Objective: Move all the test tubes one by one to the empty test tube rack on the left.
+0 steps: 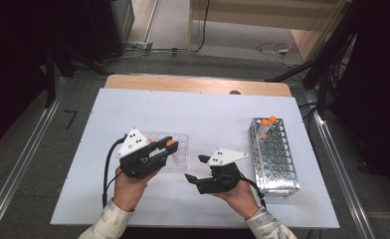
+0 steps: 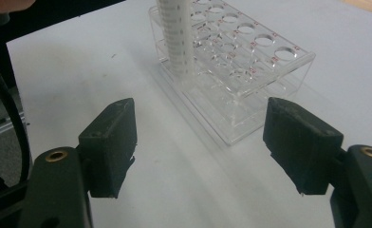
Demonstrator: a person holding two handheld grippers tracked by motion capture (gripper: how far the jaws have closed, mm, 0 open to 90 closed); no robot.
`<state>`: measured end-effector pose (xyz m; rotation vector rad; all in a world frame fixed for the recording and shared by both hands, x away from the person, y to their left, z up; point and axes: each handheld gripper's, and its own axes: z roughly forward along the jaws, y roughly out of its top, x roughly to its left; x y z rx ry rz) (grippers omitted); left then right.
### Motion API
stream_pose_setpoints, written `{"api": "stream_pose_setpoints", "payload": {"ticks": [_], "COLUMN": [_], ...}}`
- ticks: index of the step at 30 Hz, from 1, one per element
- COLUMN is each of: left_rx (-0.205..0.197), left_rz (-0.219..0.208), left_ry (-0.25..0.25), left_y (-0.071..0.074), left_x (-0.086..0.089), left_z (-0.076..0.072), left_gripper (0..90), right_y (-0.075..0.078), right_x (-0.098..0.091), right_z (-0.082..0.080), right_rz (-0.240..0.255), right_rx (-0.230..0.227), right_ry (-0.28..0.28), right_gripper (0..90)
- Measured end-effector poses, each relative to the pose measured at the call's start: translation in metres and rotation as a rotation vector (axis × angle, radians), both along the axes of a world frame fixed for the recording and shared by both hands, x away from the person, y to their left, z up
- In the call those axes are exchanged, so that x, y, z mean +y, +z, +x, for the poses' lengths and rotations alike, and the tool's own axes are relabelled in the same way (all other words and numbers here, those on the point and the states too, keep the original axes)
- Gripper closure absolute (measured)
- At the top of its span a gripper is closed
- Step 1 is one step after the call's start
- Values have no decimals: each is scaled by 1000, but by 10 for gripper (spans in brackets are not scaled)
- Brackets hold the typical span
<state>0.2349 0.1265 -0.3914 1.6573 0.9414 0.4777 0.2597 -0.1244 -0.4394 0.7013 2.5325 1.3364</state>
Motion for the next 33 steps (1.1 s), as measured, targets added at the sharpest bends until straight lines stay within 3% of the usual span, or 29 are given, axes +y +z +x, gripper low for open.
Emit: {"api": "stream_pose_setpoints", "payload": {"ticks": [15, 28, 33], "left_rx": [-40, -43, -24], "left_rz": [51, 97, 117], "left_ry": [145, 171, 168], "left_y": [5, -2, -10], "left_x": [27, 24, 23], "left_z": [9, 16, 21], "left_gripper": [705, 705, 704], "right_y": [0, 0, 0], "right_x": [-1, -3, -2], "right_z": [1, 1, 1], "right_rz": [-7, -3, -4], "right_rx": [3, -2, 1], "right_ry": [-20, -26, -25], "right_gripper": [250, 252, 252]}}
